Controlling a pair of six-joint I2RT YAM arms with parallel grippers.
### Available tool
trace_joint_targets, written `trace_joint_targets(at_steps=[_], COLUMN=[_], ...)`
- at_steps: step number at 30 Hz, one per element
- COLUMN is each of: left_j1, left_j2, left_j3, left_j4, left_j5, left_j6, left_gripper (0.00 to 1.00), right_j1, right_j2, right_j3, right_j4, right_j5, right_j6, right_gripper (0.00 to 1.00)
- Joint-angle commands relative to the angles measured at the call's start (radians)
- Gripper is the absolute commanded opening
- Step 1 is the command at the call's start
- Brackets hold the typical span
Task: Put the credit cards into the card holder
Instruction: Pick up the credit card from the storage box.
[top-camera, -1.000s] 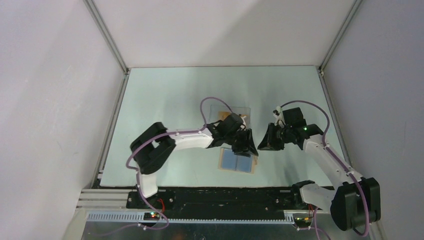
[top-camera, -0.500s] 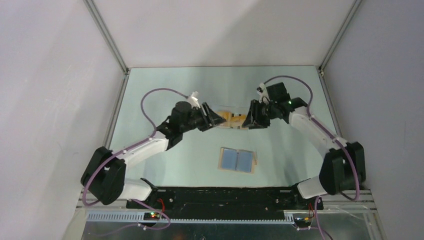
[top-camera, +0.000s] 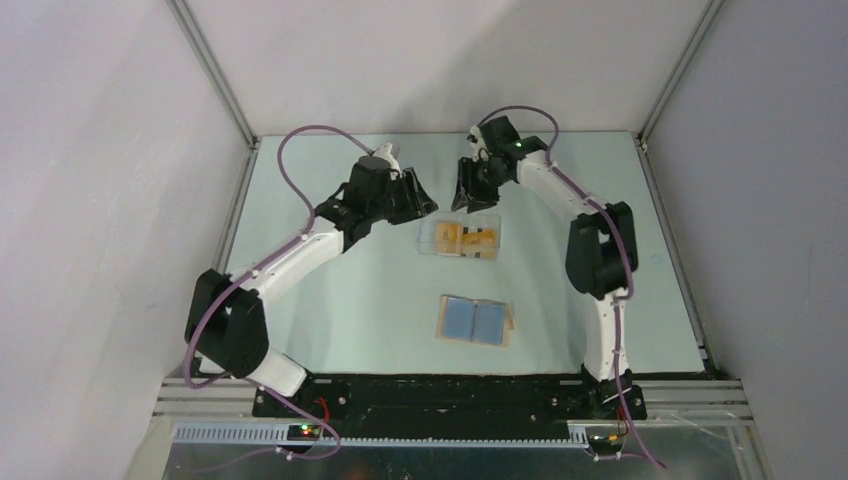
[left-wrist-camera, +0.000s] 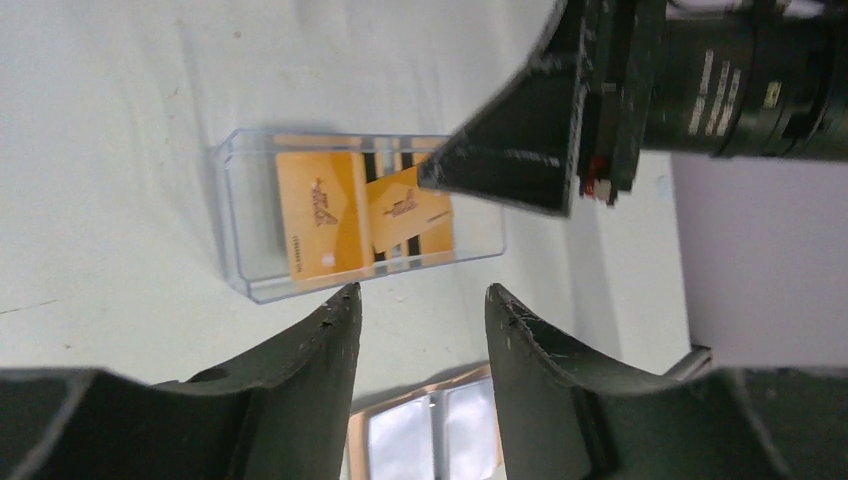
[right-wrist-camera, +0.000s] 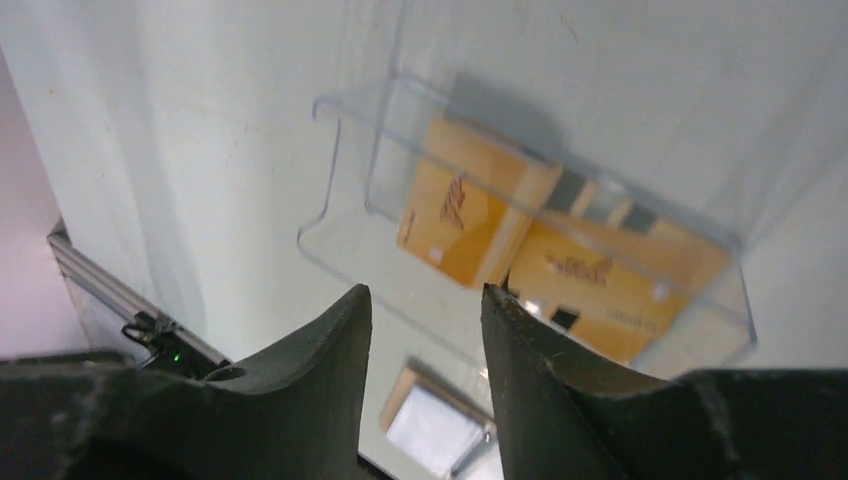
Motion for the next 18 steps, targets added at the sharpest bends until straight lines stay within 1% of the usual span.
trace_joint_targets(at_steps=[1,4,7,12,18], left_j1=[0.001,0.001,0.001,0.000,-0.002], left_j2=[0.054,0.084,0.111,0.132,0.152], left_j3=[0.056,0.069,0.089,0.111,0.134], left_j4=[-0.110,-0.118,-0.128,-0.152,-0.173], left_j5=[-0.055,-0.045,-0.037,-0.058,-0.066], left_j6=[0.055,0.048,0.050,0.053,0.051], left_gripper=[0.53,0.53,0.53,0.53,0.53], right_j1=[0.041,0.063,0.085,0.107,0.128], right_j2=[0.154,0.160,0.125,0.039,-0.019], right_j3=[0.216,0.214,0.140,-0.009,-0.094], right_j4=[-0.165,-0.175,-0.159,-0.121,-0.109], right_j5=[0.031,0.035,0.056,0.074,0.069], right_j6=[-0.063,-0.078,-0.088,-0.100,-0.107], right_gripper=[0.45,0.37,0.32,0.30,0.28])
